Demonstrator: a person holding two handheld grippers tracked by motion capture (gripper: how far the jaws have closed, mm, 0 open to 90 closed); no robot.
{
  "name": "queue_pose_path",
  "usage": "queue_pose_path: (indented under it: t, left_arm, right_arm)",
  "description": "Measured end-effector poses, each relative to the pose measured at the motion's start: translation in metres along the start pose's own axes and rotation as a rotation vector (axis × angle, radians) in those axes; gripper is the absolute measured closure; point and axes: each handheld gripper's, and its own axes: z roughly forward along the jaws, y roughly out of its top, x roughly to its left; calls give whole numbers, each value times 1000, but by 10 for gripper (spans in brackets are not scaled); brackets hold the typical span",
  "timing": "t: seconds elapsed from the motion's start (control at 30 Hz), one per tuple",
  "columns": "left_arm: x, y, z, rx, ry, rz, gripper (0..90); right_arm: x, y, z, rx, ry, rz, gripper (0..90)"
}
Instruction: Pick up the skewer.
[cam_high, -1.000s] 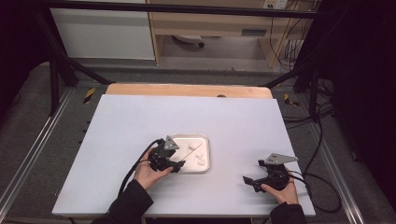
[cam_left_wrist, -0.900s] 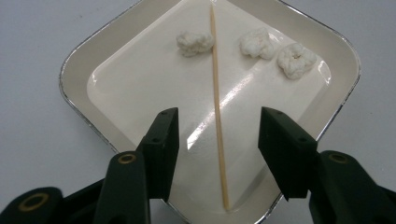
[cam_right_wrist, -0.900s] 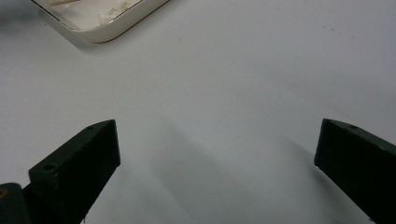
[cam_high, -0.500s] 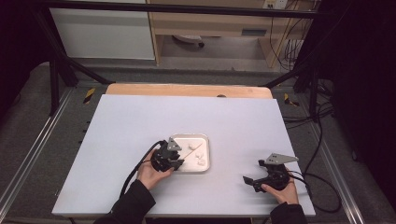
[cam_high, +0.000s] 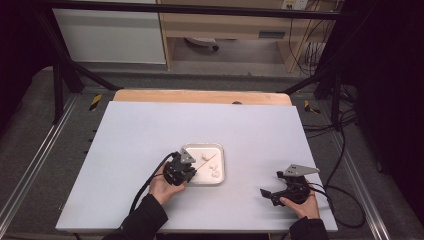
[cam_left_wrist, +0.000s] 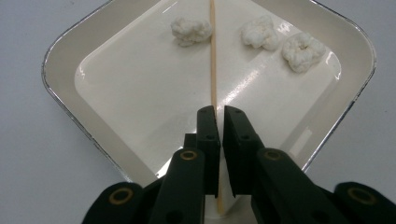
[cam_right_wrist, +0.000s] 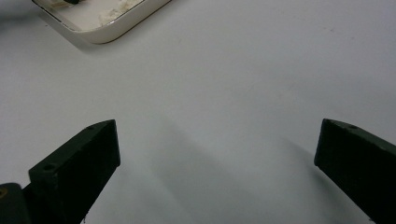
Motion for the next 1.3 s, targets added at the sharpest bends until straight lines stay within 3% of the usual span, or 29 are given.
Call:
queue_pose_path:
  t: [0.57, 0.87, 1.3]
  left_arm:
    - [3, -6, -2, -46, -1, -39, 883]
    - [2, -5, -14, -113, -15, -35, 884]
    - [2, -7, -31, -149, -36, -19, 884]
  right_arm:
    - [0, 0, 0, 0, 1, 0, 7]
    - [0, 0, 0, 0, 0, 1, 7]
    - [0, 1, 1, -5, -7, -9, 7]
